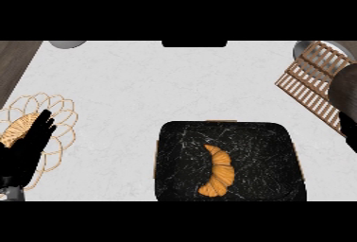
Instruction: Pick the cupcake from the tray and place it in the tiered shelf
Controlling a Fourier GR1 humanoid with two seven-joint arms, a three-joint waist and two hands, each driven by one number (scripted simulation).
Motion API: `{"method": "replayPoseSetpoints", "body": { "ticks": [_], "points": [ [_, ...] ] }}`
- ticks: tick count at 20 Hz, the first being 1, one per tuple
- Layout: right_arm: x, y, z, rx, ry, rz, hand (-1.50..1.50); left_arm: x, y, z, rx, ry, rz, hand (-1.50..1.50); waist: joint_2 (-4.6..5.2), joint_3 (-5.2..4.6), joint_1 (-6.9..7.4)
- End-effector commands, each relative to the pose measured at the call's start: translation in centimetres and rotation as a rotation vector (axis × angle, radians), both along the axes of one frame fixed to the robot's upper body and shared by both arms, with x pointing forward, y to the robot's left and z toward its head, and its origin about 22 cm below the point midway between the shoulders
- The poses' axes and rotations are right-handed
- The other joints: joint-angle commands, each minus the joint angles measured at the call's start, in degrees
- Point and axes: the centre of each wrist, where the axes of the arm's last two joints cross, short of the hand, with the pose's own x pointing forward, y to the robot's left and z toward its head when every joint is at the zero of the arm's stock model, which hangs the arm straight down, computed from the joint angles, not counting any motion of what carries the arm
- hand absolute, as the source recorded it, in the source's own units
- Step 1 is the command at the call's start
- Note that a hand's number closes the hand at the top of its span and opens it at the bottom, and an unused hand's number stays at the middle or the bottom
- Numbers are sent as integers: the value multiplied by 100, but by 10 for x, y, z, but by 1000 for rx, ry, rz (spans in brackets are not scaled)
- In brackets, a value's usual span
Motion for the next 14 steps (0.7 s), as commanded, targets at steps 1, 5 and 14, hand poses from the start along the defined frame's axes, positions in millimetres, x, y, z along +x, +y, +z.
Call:
{"method": "replayPoseSetpoints", "body": {
  "ticks": [1, 5, 14],
  "points": [
    [-5, 8, 28, -7, 13, -109, 150, 10, -18, 3, -7, -4, -12, 0, 10, 0, 21],
    [3, -8, 53, -32, 2, -166, 150, 13, 0, 0, 14, -1, -2, 0, 7, -4, -28],
    [24, -33, 96, -188, 110, -285, 150, 2, -5, 1, 0, 8, -18, 0, -4, -3, 38]
  ]
}}
